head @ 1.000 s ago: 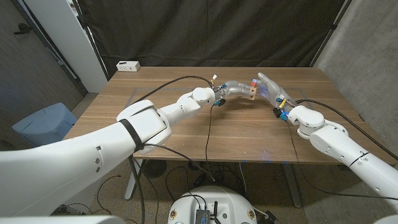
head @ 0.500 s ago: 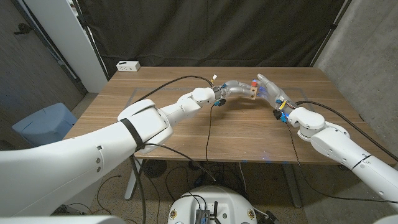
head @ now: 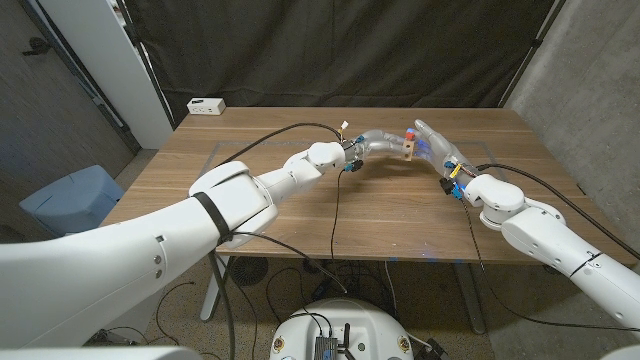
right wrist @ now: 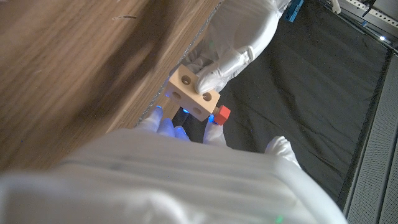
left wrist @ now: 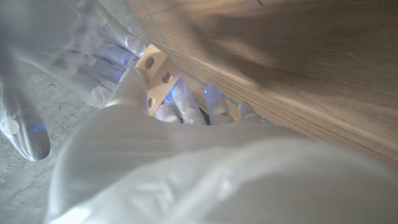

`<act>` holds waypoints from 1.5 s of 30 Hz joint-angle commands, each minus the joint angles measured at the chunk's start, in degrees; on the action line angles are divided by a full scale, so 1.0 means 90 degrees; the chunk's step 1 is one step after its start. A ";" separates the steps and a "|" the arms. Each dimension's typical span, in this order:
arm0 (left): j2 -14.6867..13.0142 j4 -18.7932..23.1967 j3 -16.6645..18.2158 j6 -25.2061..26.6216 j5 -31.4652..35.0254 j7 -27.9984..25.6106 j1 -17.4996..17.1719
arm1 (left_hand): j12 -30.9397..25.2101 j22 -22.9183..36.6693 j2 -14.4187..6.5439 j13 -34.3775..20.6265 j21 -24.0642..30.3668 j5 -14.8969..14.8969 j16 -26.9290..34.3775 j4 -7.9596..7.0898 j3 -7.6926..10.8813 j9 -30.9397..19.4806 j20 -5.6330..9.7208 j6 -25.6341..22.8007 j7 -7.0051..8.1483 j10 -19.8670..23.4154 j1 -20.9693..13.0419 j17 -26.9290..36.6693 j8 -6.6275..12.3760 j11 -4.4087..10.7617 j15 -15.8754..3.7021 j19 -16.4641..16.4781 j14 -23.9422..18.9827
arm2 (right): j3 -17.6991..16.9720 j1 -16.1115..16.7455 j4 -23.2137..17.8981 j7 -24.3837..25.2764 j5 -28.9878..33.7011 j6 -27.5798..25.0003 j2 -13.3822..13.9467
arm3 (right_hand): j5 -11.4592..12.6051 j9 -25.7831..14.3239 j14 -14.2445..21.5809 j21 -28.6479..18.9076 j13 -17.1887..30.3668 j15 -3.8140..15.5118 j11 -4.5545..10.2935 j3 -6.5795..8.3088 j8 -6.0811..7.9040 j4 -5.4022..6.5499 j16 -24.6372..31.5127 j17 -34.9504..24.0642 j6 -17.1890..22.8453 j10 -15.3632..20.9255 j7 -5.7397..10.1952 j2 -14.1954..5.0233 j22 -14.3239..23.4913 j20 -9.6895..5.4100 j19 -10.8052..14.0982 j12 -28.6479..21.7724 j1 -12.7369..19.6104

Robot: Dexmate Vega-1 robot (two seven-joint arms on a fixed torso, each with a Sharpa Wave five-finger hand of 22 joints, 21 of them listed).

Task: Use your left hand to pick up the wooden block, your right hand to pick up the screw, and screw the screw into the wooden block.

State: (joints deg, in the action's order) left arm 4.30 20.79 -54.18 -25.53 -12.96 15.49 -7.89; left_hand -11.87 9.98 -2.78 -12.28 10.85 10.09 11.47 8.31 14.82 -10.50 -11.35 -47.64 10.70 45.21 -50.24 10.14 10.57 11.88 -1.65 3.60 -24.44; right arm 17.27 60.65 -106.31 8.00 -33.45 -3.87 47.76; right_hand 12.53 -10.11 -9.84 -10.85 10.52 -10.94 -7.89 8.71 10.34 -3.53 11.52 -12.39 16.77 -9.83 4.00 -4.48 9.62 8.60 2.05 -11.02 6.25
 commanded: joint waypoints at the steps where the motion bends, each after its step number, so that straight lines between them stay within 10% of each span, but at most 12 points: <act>1: -0.0016 -0.0006 0.0037 -0.0085 0.0005 0.0056 -0.0045 | 0.0000 0.0012 0.0025 0.0004 0.0026 0.0052 -0.0014 -0.0013 0.0037 -0.0027 -0.0030 -0.0044 -0.0001 0.0006 0.0058 0.0015 0.0040 0.0023 0.0013 -0.0034 0.0023 | -0.0104 0.0176 -0.0181 0.0138 0.0020 -0.0027 0.0069 | 0.0033 -0.0006 -0.0664 0.0000 0.0014 -0.0002 0.0009 0.0006 0.0025 0.0047 0.0043 -0.0014 0.0053 -0.0247 -0.0012 -0.0005 0.0018 0.0015 -0.0044 -0.0012 -0.0040; 45: 0.0012 -0.0011 0.0004 0.0085 -0.0003 0.0038 -0.0022 | 0.0000 0.0012 0.0024 0.0004 0.0030 0.0052 -0.0012 -0.0010 0.0055 -0.0027 -0.0029 -0.0043 -0.0007 0.0005 0.0070 0.0016 0.0040 0.0021 0.0020 -0.0023 0.0021 | -0.0337 0.0626 -0.0625 0.0314 -0.0065 -0.0197 0.0243 | 0.0088 -0.0006 -0.0654 -0.0007 0.0013 -0.0002 0.0014 0.0003 0.0037 0.0082 0.0043 -0.0006 0.0095 -0.0223 0.0000 -0.0031 0.0017 0.0004 -0.0029 -0.0022 -0.0077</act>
State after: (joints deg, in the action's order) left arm 4.31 20.69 -54.08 -24.91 -12.86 15.85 -8.04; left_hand -11.87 9.99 -2.48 -12.28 10.85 10.09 11.47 8.19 14.96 -10.51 -11.34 -47.58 10.67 45.21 -49.97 10.14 10.55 11.88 -1.65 3.60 -24.44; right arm 14.62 65.29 -111.10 10.43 -33.55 -5.19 49.77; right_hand 12.96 -9.98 -9.84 -10.85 10.52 -10.94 -7.89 8.71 10.32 -3.07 11.52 -12.24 17.19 -9.83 4.00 -4.85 9.62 8.60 2.05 -11.02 5.90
